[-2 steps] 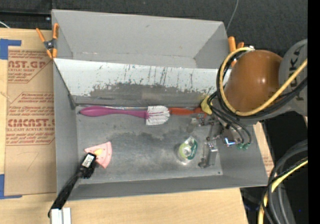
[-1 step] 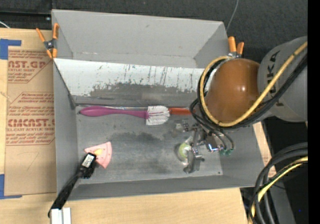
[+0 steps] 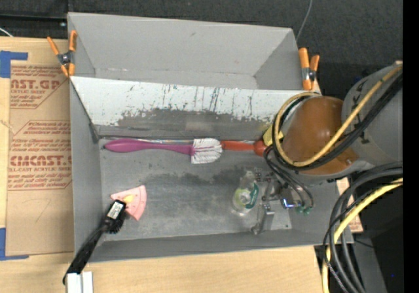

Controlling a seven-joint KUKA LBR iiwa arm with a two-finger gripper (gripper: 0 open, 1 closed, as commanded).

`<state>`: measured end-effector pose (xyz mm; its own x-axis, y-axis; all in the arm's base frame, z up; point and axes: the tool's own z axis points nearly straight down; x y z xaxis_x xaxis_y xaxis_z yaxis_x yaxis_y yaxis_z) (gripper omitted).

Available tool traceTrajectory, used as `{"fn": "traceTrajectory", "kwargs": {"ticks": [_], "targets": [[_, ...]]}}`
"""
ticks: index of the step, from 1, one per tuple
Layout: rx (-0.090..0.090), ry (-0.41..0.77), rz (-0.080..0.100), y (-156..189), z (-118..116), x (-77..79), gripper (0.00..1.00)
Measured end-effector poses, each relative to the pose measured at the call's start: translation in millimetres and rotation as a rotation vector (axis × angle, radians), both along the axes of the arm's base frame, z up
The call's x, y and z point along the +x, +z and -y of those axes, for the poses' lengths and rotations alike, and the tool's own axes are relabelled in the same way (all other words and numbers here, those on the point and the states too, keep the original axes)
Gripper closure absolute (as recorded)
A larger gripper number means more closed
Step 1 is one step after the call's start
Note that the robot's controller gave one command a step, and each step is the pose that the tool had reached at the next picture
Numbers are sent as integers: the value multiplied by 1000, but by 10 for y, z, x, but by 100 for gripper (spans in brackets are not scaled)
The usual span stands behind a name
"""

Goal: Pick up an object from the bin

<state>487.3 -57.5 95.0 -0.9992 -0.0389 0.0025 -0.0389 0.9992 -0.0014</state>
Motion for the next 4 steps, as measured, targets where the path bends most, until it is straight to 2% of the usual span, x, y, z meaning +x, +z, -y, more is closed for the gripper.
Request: {"fn": "traceTrajectory", "kwargs": {"ticks": [1, 2, 3, 4], "targets": [[4, 166, 15, 299, -44, -38, 0], [3, 141, 14, 294, -41, 5, 0], [3, 322, 16, 1016, -645, 627, 0], [5, 66, -8, 160, -78, 3, 0]]}}
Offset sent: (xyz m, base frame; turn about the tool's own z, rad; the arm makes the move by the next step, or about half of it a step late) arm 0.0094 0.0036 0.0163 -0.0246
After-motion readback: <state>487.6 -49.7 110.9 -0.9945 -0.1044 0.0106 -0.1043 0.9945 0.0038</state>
